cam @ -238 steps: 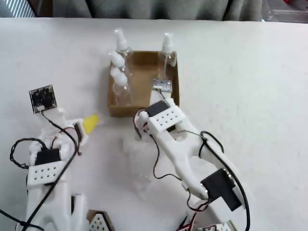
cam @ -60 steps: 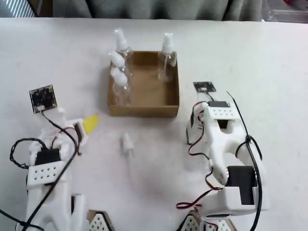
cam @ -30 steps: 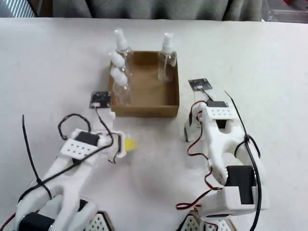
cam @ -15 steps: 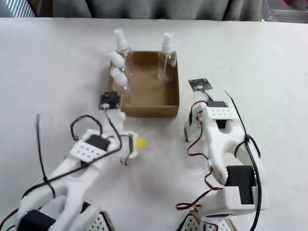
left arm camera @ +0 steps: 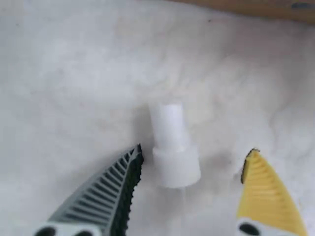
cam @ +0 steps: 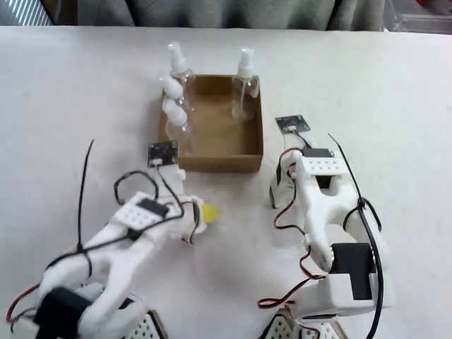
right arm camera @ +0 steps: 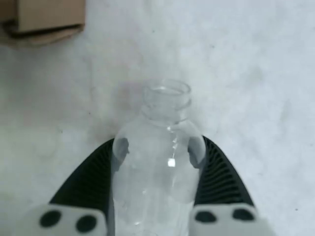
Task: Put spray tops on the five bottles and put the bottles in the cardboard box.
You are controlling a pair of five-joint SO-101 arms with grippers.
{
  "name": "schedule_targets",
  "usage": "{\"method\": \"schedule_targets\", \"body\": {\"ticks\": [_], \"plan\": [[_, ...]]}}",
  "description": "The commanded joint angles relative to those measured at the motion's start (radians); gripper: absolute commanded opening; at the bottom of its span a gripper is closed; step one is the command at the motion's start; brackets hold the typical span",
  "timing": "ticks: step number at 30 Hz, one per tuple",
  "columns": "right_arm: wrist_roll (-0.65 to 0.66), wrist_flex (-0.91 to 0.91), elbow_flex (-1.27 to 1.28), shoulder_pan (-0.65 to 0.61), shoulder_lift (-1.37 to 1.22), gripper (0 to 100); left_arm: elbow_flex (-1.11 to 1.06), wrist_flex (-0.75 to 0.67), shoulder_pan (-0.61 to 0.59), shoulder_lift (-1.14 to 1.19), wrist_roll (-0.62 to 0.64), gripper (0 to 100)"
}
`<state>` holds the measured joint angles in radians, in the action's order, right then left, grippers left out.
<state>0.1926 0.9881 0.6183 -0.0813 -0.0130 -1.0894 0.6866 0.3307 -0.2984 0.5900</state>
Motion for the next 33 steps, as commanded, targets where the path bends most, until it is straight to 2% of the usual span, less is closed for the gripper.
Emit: {"method": "schedule_targets", "body": {"ticks": [1,5,7,10,12,15,22,27,33], "plan": [[0.006,-0.015,-0.018,-0.010,0.004,1.8,0.103,0.072,0.013,0.101,0.014,32],[0.006,-0.015,-0.018,-0.010,0.004,1.8,0.107,0.072,0.015,0.114,0.014,30],[0.006,-0.015,-0.018,-0.010,0.004,1.8,0.107,0.071,0.018,0.114,0.006,21],[0.006,-0.015,-0.018,-0.005,0.004,1.8,0.107,0.043,0.018,0.114,-0.026,0],[0.006,-0.015,-0.018,-0.004,0.004,1.8,0.110,0.048,0.021,0.114,-0.075,7],[0.006,-0.015,-0.018,-0.002,0.004,1.8,0.112,0.057,0.021,0.101,-0.084,1],[0.005,-0.004,-0.061,-0.004,0.033,1.8,0.006,0.057,0.008,-0.114,-0.124,2],[0.006,0.082,-0.120,-0.016,0.116,1.8,-0.072,0.055,-0.059,-0.275,-0.178,2],[-0.002,0.082,-0.155,-0.091,0.271,1.8,-0.100,0.055,-0.124,-0.321,-0.180,2]]}}
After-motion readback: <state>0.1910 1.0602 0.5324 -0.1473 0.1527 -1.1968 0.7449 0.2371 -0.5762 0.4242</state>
